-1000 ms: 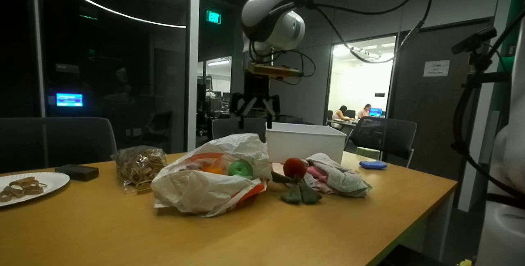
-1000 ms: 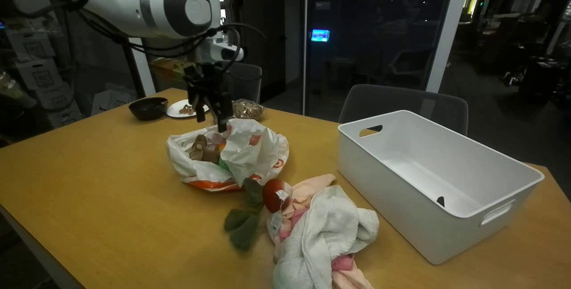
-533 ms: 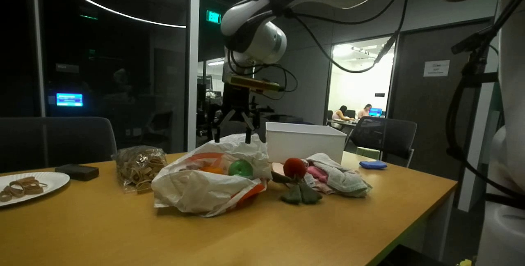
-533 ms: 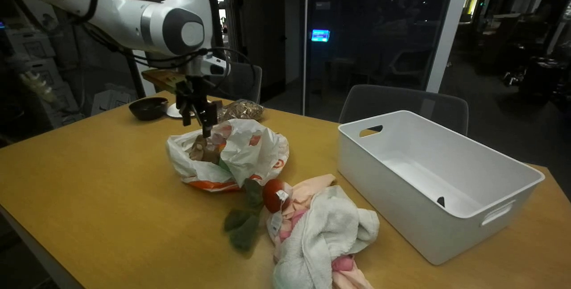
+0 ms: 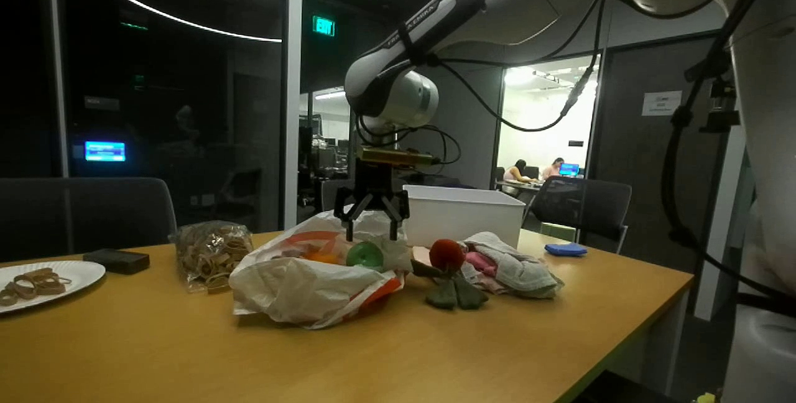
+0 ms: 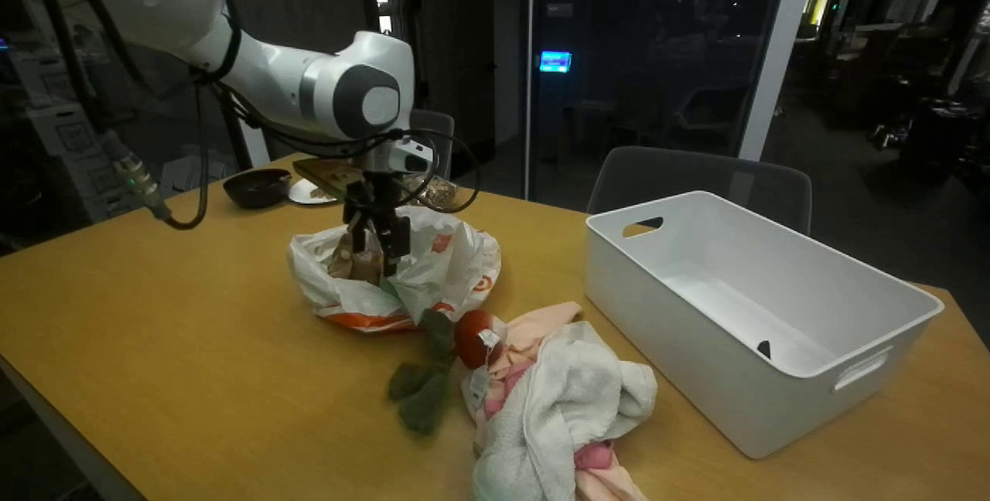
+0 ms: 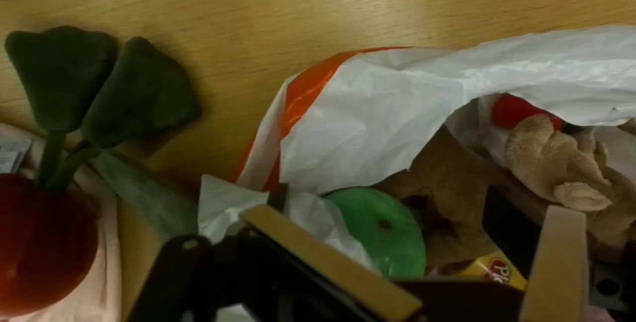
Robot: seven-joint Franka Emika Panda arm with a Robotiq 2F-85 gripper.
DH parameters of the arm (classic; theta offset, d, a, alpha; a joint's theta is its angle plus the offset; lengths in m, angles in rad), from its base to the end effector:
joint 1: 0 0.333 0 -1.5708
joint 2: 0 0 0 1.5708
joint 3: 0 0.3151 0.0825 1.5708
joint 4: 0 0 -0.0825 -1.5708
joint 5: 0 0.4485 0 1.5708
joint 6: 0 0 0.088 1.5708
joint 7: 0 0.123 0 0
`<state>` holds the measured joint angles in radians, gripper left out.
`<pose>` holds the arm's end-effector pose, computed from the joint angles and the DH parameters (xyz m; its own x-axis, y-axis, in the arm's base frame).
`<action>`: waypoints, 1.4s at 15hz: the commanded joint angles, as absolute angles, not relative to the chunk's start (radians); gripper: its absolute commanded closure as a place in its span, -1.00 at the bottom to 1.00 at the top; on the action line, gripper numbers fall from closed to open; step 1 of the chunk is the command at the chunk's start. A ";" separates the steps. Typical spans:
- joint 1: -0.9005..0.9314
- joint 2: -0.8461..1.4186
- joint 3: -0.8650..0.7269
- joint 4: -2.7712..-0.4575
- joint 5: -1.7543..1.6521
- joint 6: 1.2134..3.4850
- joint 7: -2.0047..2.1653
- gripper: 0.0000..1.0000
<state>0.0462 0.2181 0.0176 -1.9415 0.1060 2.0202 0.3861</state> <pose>0.6360 0.0482 0.3087 0.9186 -0.3590 -0.1653 -0.3687 -0.9290 -0.0319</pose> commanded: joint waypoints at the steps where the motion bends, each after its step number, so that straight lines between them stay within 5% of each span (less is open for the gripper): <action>1: 0.046 0.236 0.018 -1.933 0.137 2.048 0.365 -1.00; 11: 0.108 0.168 0.017 -1.997 -0.075 2.079 0.457 -1.00; 21: 0.087 0.265 0.037 -1.912 0.071 2.025 0.363 -1.00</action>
